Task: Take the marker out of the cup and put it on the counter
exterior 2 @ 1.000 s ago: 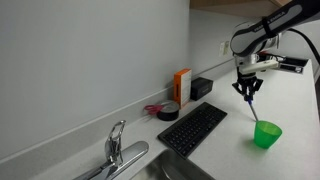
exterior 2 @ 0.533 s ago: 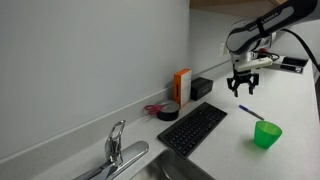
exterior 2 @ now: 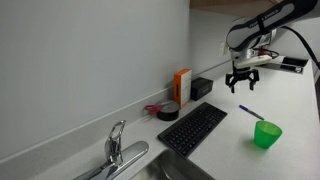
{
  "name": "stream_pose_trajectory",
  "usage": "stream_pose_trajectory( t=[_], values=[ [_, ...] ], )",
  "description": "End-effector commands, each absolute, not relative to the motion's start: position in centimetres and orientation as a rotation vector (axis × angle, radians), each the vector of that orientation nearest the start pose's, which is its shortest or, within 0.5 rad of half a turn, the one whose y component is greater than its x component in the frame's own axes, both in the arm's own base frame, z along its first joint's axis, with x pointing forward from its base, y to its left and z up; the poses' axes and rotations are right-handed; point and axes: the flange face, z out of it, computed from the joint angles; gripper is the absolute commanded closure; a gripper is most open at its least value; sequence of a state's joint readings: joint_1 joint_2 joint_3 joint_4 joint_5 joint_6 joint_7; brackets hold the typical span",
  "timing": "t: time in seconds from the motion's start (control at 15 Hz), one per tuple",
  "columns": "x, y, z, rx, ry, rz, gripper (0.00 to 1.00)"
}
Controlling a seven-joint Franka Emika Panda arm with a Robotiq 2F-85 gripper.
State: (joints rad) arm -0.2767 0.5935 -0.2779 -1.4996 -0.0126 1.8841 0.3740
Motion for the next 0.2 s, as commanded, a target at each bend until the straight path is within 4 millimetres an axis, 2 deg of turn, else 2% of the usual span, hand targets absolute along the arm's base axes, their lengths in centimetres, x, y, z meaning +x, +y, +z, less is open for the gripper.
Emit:
stream_pose_trajectory(
  t=[0.0,0.13],
  values=[
    [59.60,-33.69,31.93,-2.955,1.414,0.333,0.00],
    [59.60,-33.69,31.94,-2.955,1.414,0.332,0.00]
  ],
)
